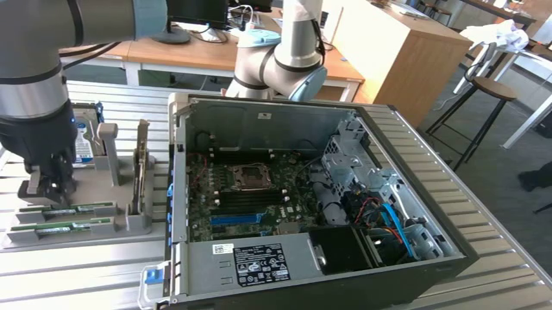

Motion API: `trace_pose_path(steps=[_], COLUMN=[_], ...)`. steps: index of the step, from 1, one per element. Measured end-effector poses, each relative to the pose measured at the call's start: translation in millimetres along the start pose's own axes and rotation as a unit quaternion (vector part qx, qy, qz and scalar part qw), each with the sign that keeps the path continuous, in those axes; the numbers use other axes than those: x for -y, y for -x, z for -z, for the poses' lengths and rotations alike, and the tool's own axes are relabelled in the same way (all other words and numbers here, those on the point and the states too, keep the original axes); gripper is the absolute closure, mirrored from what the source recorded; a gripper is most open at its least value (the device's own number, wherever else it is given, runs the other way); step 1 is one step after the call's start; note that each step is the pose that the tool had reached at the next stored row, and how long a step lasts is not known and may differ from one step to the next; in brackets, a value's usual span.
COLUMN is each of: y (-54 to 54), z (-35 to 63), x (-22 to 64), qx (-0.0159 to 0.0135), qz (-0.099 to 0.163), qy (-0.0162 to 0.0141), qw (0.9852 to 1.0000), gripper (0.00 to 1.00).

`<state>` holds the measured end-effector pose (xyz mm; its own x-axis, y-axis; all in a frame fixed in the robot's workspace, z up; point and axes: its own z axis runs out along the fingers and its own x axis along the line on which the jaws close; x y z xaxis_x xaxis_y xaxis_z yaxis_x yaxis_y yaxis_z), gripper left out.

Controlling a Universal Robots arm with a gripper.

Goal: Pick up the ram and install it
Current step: 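Pick up the ram and move it above insertion slot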

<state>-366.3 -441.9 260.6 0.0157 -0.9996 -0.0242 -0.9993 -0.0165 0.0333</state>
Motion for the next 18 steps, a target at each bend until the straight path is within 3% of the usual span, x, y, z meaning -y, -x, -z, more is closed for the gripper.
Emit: trace_pose_path(steps=[18], y=[-0.7], z=[-21.7], x=[0.7], qx=[0.0000], qz=[0.000], qy=[0.0000], qw=[1.0000], gripper=[0.63])
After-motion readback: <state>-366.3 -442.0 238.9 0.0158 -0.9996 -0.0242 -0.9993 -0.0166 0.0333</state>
